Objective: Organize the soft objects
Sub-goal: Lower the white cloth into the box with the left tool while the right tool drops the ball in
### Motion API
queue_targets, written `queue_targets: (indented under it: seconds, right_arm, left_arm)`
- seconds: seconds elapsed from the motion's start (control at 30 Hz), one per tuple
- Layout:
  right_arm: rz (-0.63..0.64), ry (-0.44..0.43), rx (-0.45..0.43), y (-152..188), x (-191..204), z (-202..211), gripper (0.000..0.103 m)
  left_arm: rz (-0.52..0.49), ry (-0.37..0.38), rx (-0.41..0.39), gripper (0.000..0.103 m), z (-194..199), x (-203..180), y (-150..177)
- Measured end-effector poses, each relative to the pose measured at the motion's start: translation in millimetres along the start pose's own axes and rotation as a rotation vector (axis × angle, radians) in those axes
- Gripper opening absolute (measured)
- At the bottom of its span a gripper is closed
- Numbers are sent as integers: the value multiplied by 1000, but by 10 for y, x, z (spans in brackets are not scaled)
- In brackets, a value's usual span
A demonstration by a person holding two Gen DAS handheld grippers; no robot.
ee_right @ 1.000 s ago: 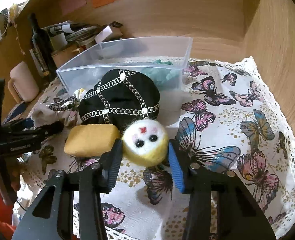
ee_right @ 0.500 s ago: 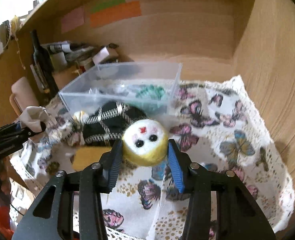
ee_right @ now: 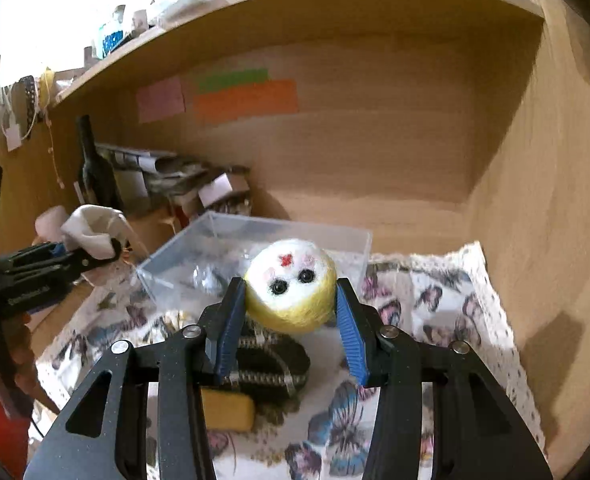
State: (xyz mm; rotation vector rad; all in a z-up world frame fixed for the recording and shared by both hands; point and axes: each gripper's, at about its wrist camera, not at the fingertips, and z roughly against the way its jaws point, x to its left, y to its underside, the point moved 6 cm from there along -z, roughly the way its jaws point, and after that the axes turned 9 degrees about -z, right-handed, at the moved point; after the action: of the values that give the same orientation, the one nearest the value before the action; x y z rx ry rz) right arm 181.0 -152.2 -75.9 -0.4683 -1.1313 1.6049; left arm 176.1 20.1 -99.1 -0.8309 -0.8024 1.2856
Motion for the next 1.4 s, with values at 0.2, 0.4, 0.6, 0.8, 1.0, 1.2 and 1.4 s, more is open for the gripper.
queue_targets:
  seconds: [0.2, 0.4, 0.6, 0.8, 1.0, 1.2, 1.4]
  right_arm:
    - [-1, -25, 10, -111, 41, -214, 42]
    - [16, -20, 79, -138, 14, -588, 42]
    - [53, 8, 196, -73, -7, -1021, 42]
    - [59, -8, 286, 32, -13, -1315, 42]
    - [61, -6, 328, 109, -13, -1414, 42]
    - [53, 9, 327, 111, -1, -1388, 53]
    - [60, 26, 257, -19, -15, -1191, 71]
  left_arm:
    - [-3, 39, 26, 44, -289, -29, -169]
    - [-34, 41, 118, 44, -725, -39, -172]
    - [-44, 18, 212, 44, -1023, 21, 2]
    - [-43, 1, 261, 45, -1140, 102, 143]
    - [-31, 9, 280, 60, -1213, 131, 215]
    - [-23, 22, 265, 72, -1139, 139, 194]
    - [-16, 34, 227, 78, -943, 142, 93]
